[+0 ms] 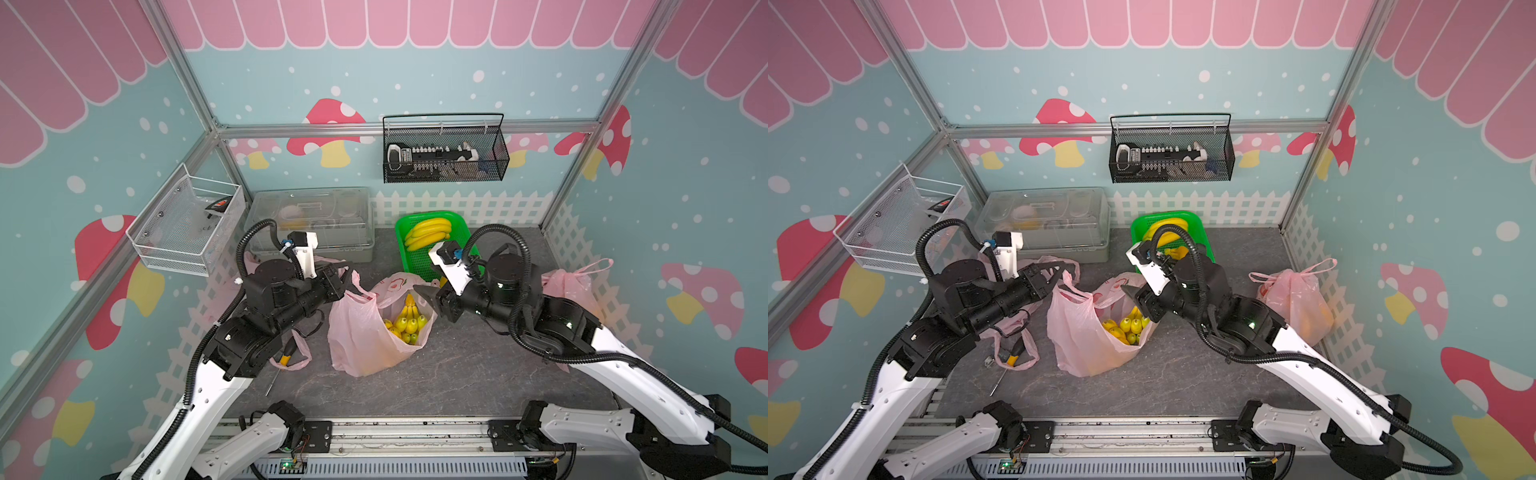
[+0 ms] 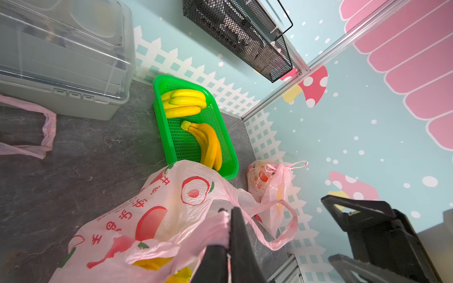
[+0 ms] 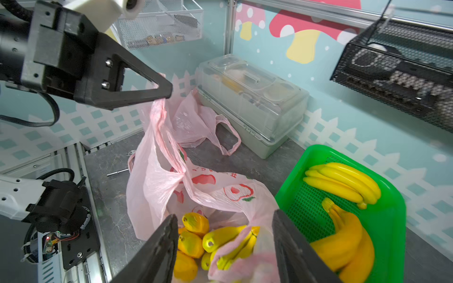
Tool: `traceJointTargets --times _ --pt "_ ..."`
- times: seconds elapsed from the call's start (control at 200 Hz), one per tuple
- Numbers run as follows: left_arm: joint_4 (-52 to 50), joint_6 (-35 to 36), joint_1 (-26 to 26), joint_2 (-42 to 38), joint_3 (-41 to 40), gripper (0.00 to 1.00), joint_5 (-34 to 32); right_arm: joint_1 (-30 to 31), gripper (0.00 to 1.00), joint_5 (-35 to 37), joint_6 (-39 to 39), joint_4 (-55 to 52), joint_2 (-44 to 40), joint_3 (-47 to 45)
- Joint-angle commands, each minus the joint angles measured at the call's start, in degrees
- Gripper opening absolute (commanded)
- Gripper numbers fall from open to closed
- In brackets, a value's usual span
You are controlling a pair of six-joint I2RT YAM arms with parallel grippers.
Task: Place the banana into a plastic bag & tie a knot
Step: Adjust the plastic bag at the center of the board.
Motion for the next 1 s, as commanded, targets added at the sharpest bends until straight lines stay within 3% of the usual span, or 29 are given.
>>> traceJointTargets --times 0.0,0.115,0.51,0.996 --pt "3.56 -1.26 0.36 0.3 -1.08 0.0 3.47 1.24 0.57 -4.65 -0.69 5.77 4.52 1.06" --pt "4.57 -1.77 0.36 0.3 -1.43 0.0 4.47 1.33 0.49 -8.62 -0.09 8.36 9.55 3.65" --pt "5.82 -2.19 0.36 -0.2 -2.62 0.0 5.47 1.98 0.41 -15.25 1.91 14.29 14.86 6.72" --pt "7.49 -3.0 0.36 -0.94 -3.1 0.0 6.69 2.48 0.41 -11.24 2.63 12.67 18.75 8.48"
